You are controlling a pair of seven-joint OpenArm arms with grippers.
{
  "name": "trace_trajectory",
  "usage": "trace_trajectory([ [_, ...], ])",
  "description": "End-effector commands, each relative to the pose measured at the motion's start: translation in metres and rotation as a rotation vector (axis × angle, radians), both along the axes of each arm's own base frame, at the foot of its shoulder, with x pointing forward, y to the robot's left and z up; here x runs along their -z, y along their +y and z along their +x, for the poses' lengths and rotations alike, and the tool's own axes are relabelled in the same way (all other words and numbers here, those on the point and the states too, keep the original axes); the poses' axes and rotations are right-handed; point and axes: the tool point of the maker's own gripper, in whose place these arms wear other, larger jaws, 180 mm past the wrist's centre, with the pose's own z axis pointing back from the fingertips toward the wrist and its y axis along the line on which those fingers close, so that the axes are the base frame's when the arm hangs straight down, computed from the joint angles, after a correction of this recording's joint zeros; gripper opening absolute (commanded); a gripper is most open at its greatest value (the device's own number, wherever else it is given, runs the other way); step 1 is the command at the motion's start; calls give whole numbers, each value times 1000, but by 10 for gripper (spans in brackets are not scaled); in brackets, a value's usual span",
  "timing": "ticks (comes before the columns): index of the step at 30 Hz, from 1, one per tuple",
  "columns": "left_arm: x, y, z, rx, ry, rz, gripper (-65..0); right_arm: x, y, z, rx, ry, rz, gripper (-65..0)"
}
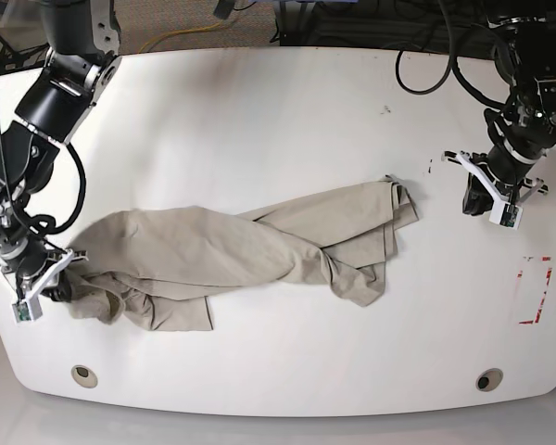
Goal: Fold the T-shirt properly
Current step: 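Lay the stretched shirt down and move both grippers toward the robot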
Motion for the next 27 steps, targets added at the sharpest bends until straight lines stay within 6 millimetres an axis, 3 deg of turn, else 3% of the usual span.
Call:
trace_trajectory([
  [1, -7, 1, -2, 6, -26, 3, -614, -6, -13, -7, 39, -40, 16, -650],
  [7, 1, -7, -5, 4, -12, -33, -608, 27, -27, -37, 95, 27, 41, -650],
  [11, 6, -19, -6, -6, -11, -74, -593, 38, -21, -48, 90, 25, 114, -650],
  [13, 5, -23, -3, 0, -18, -87, -528, 40, -18, -51, 81, 20, 140, -650],
  [16, 13, -46, 6, 20, -8, -145, -385, 42, -16, -53, 76, 20, 155, -650],
  [20, 27, -51, 12, 7, 24, -184, -226, 54, -13, -62, 79, 49, 165, -650],
  [25, 35, -72, 31, 34, 39, -236, -175, 71, -5, -73, 80, 84, 190, -650],
  [27, 43, -78, 37, 42, 63, -245, -175, 72, -12, -78, 111, 79, 202, -650],
])
